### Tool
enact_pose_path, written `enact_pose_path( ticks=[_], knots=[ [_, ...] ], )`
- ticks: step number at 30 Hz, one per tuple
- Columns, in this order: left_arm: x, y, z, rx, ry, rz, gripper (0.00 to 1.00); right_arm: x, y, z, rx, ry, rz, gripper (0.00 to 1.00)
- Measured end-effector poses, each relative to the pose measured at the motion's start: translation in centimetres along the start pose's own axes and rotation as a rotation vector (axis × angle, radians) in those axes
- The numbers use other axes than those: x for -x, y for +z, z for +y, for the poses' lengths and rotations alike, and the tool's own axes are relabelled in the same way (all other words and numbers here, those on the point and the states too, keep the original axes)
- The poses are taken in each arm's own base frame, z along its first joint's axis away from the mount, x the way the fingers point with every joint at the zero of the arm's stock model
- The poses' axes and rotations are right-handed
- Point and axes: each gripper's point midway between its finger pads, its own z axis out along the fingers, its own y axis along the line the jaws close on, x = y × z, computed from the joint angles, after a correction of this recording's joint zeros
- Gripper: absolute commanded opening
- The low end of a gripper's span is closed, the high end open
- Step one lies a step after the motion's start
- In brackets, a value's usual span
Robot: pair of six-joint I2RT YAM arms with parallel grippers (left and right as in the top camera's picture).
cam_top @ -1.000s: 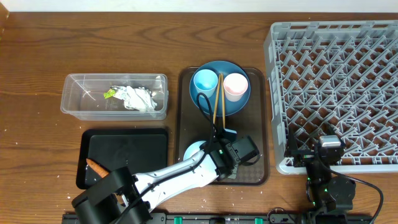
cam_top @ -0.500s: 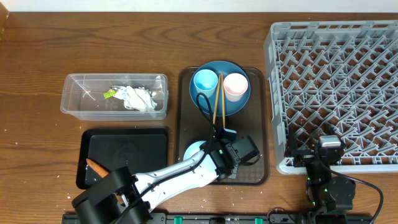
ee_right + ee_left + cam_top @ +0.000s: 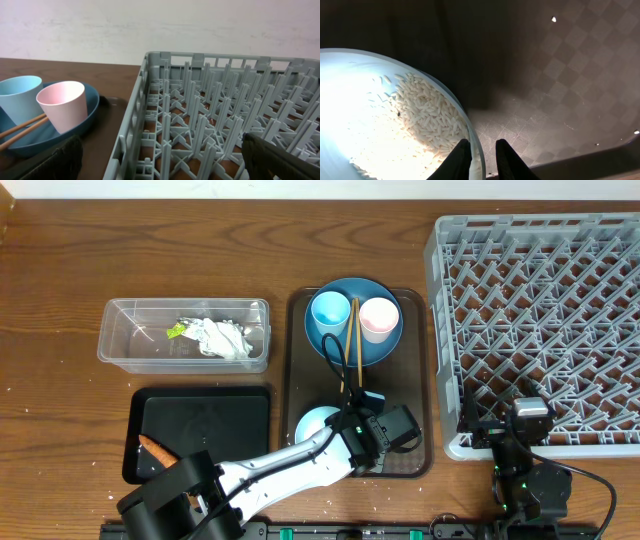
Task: Sort waste into correct bins and load items into the dishwasher rack
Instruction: 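Lower the left gripper and pinch the white bowl's rim, then lift the bowl and carry it left over the black tray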
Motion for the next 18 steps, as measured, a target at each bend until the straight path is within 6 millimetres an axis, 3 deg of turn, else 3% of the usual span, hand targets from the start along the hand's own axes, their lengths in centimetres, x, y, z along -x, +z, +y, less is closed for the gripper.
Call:
enact_pose_path(
  ticks=[18],
  knots=[
    [-0.02,0.0,0.03,0.001,-0.009,0.001,0.12,0.0,0.0,0.0,0.0,0.0,0.0,0.99]
  ],
)
